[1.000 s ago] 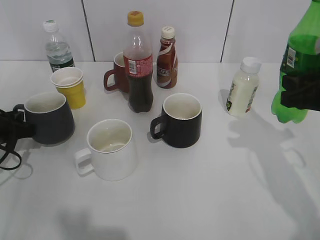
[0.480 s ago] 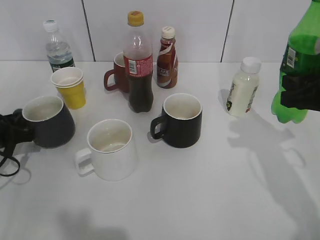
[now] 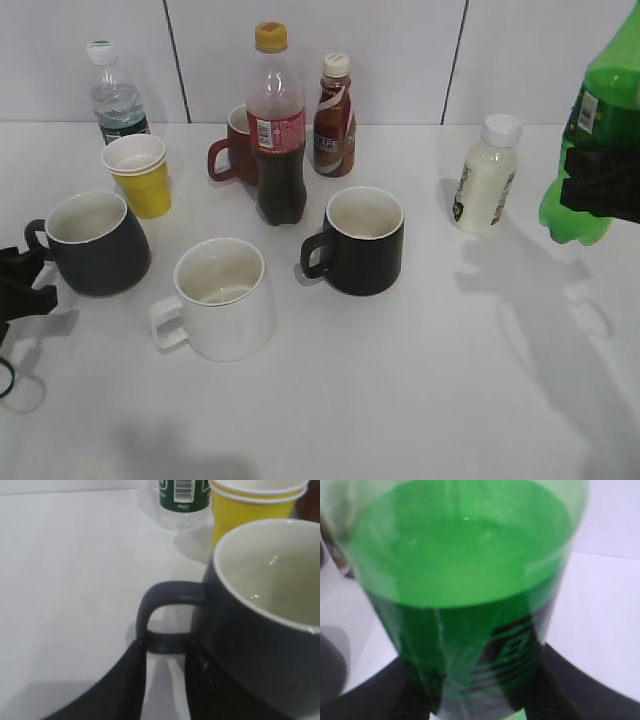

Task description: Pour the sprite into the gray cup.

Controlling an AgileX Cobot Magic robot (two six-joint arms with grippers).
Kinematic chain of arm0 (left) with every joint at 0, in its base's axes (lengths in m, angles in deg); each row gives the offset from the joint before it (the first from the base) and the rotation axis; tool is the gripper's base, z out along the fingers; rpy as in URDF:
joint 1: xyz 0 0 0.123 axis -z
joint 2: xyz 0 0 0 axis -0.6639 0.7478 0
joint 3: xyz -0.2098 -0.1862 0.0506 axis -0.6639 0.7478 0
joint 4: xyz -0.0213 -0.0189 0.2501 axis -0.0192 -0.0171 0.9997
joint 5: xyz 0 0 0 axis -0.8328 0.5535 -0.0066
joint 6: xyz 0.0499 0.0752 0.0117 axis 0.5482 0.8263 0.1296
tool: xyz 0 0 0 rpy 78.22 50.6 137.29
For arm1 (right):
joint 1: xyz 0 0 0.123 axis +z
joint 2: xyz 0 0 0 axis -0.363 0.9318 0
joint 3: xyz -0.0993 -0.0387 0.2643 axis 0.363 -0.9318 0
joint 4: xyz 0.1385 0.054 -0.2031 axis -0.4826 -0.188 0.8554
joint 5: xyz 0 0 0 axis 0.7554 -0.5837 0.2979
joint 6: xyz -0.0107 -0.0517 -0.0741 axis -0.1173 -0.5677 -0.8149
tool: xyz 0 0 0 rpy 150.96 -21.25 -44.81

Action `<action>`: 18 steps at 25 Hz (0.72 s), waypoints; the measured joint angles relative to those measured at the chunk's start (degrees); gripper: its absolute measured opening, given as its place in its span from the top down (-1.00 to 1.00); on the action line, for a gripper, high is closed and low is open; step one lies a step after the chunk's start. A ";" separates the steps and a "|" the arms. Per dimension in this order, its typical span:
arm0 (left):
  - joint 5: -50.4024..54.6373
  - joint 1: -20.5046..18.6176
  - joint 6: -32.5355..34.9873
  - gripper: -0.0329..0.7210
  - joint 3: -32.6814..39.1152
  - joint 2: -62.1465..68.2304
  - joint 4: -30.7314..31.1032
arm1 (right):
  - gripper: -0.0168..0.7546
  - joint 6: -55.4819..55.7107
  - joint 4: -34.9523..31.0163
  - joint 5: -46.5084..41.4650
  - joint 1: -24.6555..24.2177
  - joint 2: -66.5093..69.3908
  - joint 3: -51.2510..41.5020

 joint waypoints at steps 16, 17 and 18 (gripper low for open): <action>1.32 0.00 -1.81 0.32 3.44 -14.82 3.26 | 0.06 11.68 7.74 33.83 0.00 25.11 -9.49; 1.90 0.00 -1.86 0.32 3.44 -15.54 3.20 | 0.06 11.74 7.94 34.75 0.00 25.32 -9.74; 2.35 0.00 -1.86 0.32 3.44 -16.23 3.20 | 0.06 11.82 8.13 35.21 0.00 25.40 -10.15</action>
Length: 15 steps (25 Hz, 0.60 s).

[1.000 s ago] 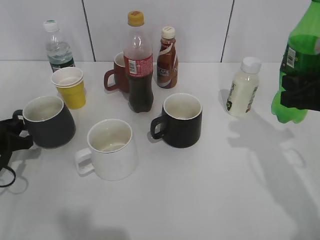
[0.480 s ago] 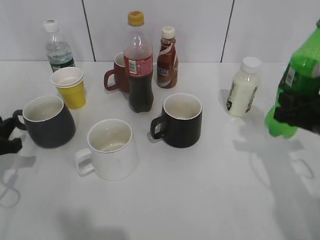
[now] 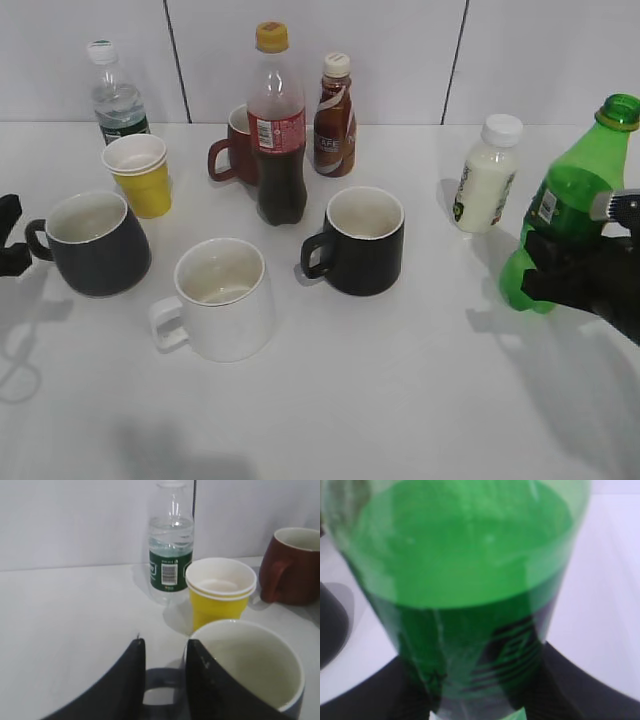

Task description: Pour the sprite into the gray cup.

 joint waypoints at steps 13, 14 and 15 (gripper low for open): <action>18.31 0.10 -0.56 0.32 -3.10 -17.15 -0.17 | -0.68 -0.67 3.02 1.05 0.00 -7.08 -0.45; 23.32 0.10 -1.27 0.32 -4.50 -19.92 -0.22 | -0.68 -0.91 3.02 1.00 0.00 -9.23 -0.18; 29.35 0.10 -1.88 0.32 -6.59 -22.44 -0.22 | -0.68 -1.28 2.96 0.47 0.00 -12.40 0.59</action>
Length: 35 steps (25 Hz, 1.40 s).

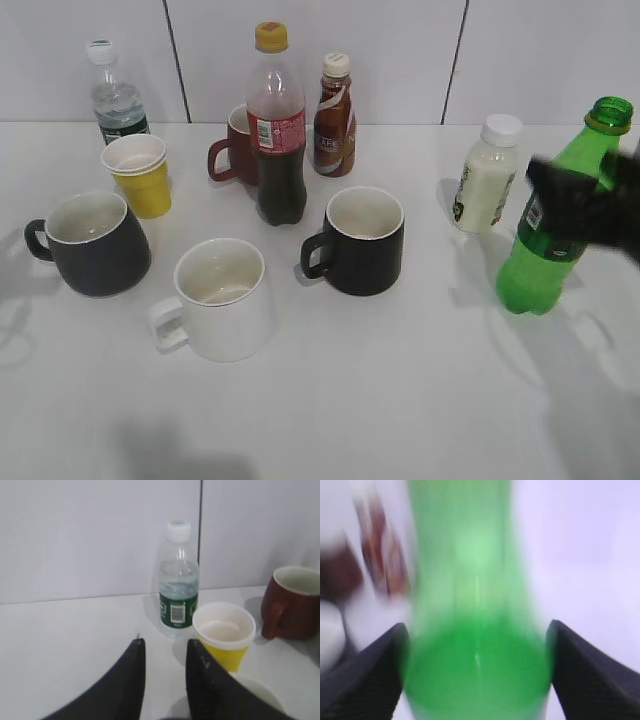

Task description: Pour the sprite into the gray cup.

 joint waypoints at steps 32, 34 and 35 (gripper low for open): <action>100.52 0.07 -0.98 -0.02 -13.41 -71.90 -3.62 | -0.50 0.86 0.42 -129.43 0.00 -93.51 14.55; 98.56 0.07 -0.48 -0.02 -12.17 -71.89 -4.41 | -0.50 0.93 0.42 -128.26 0.00 -93.65 13.98; 98.24 0.07 -0.04 -0.02 -11.95 -71.89 -4.86 | -0.50 0.97 0.42 -127.97 0.00 -93.65 13.91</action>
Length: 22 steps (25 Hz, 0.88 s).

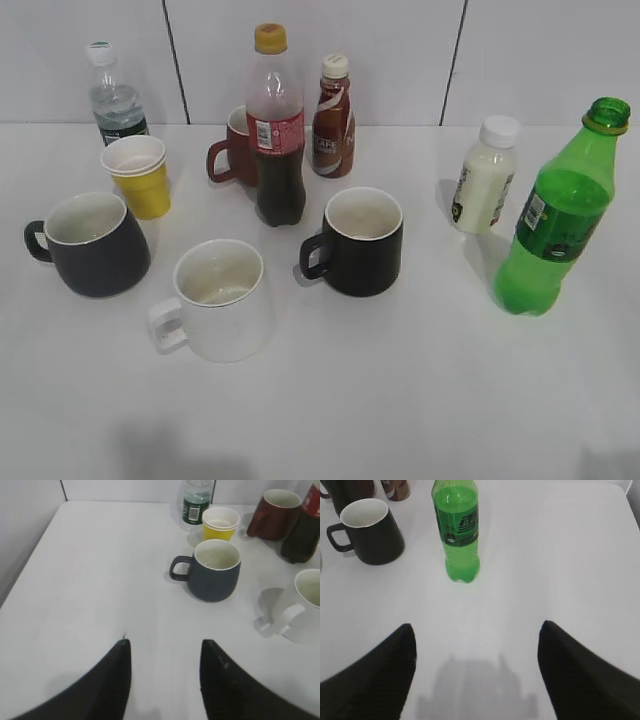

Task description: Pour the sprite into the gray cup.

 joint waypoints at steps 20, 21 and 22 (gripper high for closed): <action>-0.83 -0.93 0.74 0.19 0.06 -1.63 -0.94 | -0.50 0.17 -0.90 0.72 -6.59 -0.11 -0.05; -0.83 -0.93 0.74 0.19 0.06 -1.63 -0.94 | -0.50 0.17 -0.90 0.72 -6.60 -0.11 -0.05; -0.83 -0.93 0.74 0.19 0.06 -1.63 -0.94 | -0.50 0.17 -0.90 0.72 -6.68 -0.11 -0.05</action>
